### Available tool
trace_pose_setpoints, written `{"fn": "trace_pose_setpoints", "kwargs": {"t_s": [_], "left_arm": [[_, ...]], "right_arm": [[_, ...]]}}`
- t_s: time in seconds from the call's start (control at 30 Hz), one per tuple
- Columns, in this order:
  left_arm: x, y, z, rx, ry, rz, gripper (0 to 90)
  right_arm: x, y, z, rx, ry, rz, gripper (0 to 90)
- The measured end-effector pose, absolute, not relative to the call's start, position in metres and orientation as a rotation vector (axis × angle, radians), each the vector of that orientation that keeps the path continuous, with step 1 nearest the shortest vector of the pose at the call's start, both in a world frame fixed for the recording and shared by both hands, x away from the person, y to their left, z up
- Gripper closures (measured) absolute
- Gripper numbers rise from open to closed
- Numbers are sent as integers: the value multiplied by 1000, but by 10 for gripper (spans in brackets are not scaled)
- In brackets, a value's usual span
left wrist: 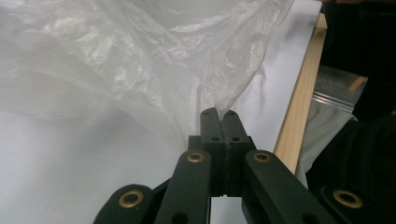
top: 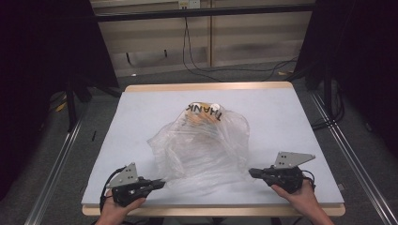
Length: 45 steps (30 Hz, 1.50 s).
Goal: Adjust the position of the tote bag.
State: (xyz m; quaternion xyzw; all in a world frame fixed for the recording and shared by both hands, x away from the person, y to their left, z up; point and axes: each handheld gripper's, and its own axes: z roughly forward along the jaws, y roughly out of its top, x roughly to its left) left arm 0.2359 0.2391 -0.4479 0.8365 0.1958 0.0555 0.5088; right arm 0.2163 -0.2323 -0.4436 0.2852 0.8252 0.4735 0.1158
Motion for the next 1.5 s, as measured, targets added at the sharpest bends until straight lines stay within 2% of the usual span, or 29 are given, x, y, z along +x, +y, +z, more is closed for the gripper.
{"fn": "trace_pose_setpoints", "kwargs": {"t_s": [0.33,0.63,0.77,1.2,1.5], "left_arm": [[231,241,-428,1902,427,169,900],[235,241,-419,1879,419,196,900],[240,244,-400,1845,411,267,900],[253,239,-378,1810,381,308,900],[276,242,-344,1742,393,366,900]], "right_arm": [[217,-240,-430,844,2339,1481,900],[222,-232,-419,801,2322,1519,900],[228,-236,-397,775,2246,1540,900],[247,-232,-364,717,2147,1614,900],[268,-229,-330,677,2051,1673,900]]}}
